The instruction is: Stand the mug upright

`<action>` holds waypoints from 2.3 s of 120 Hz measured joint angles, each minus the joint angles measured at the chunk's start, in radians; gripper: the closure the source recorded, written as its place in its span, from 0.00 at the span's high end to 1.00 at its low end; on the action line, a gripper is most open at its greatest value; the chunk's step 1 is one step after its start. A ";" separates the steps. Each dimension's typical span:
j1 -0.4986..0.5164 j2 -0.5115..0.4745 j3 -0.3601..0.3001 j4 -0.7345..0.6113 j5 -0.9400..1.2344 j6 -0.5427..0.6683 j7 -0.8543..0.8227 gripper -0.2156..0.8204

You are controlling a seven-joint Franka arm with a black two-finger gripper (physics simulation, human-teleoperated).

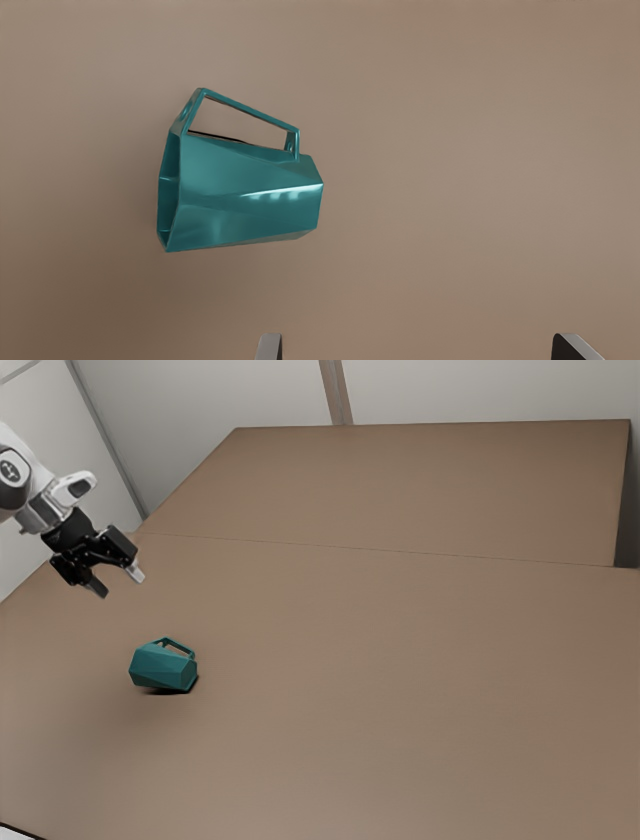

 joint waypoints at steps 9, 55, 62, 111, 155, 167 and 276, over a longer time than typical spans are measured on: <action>0.020 -0.003 0.003 -0.031 -0.023 0.028 0.031 0.77; 0.142 0.031 0.010 -0.159 -0.196 0.133 0.231 0.77; 0.161 0.046 0.010 -0.160 -0.226 0.138 0.265 0.77; 0.255 0.184 0.010 -0.150 -0.371 0.128 0.474 0.78; 0.271 0.319 0.009 -0.100 -0.442 0.003 0.582 0.78; 0.269 0.346 0.007 -0.084 -0.444 -0.014 0.597 0.78; 0.226 0.433 -0.011 -0.047 -0.448 0.001 0.655 0.78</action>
